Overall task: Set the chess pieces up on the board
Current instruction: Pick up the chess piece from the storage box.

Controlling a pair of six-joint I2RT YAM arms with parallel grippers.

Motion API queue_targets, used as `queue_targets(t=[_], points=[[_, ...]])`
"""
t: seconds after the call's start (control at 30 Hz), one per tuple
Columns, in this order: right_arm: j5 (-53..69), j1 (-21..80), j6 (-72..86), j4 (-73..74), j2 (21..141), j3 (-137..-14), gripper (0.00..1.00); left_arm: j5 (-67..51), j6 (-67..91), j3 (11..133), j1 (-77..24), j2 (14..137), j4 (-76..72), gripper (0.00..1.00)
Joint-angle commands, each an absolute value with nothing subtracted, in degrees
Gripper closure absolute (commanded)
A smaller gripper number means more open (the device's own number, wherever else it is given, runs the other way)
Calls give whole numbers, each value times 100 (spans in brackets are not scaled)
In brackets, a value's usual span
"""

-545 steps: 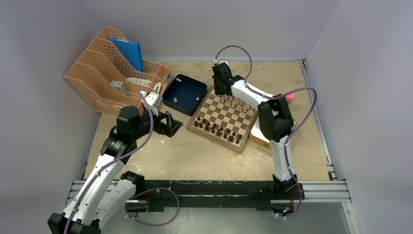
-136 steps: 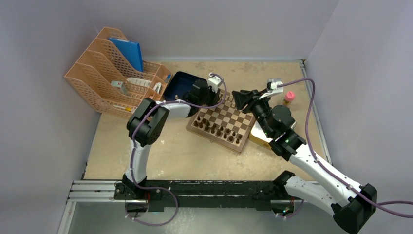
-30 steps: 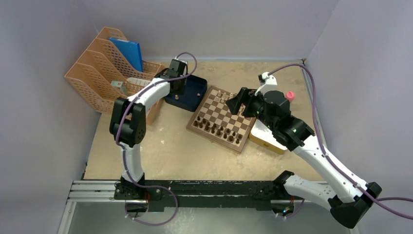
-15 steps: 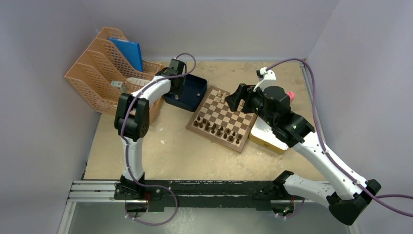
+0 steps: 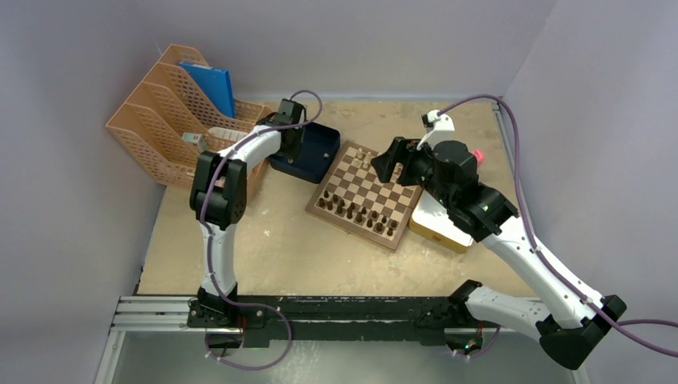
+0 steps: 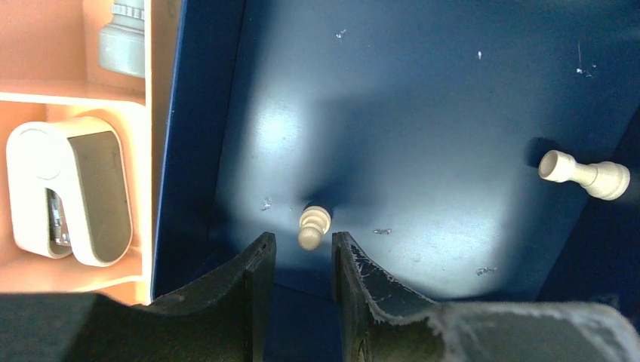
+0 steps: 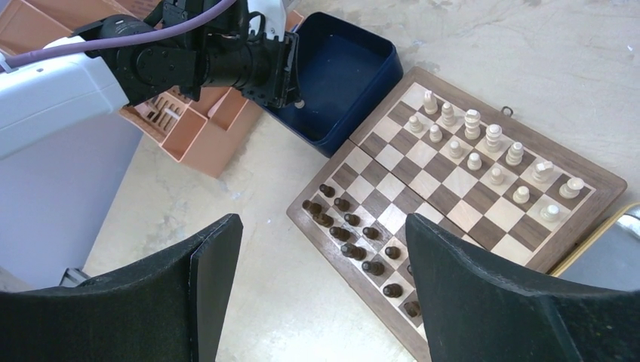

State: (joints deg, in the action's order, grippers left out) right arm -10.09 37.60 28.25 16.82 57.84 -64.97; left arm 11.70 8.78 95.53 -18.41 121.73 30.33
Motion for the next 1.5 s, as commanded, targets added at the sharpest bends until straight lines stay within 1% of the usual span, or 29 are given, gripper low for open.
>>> queue_targets(t=[0.0,0.13,0.33,0.47,0.8,1.03,1.27,1.47], points=[[-1168,3772,2736,1646,5696,-6775,19,1046,791,9625,-1793,12238,2917,69],[-1194,3775,2734,1703,5678,-6817,19,976,800,9609,-1793,12260,2897,75],[-1206,3776,2719,1786,5690,-6874,19,899,756,9651,-1793,12237,2885,89],[-1188,3771,2703,1860,5720,-6956,19,772,762,9831,-1793,12146,3072,93],[-1355,3780,2563,2091,5612,-7092,19,642,844,10194,-1809,11824,3607,96],[-1419,3774,2599,2178,5427,-7074,19,435,878,10289,-1872,11341,3785,96],[-1509,3773,2667,2300,5346,-7189,20,527,647,11021,-2274,11444,4104,95],[-1695,3771,2672,2515,5218,-7330,20,633,712,11406,-3043,11620,4118,95]])
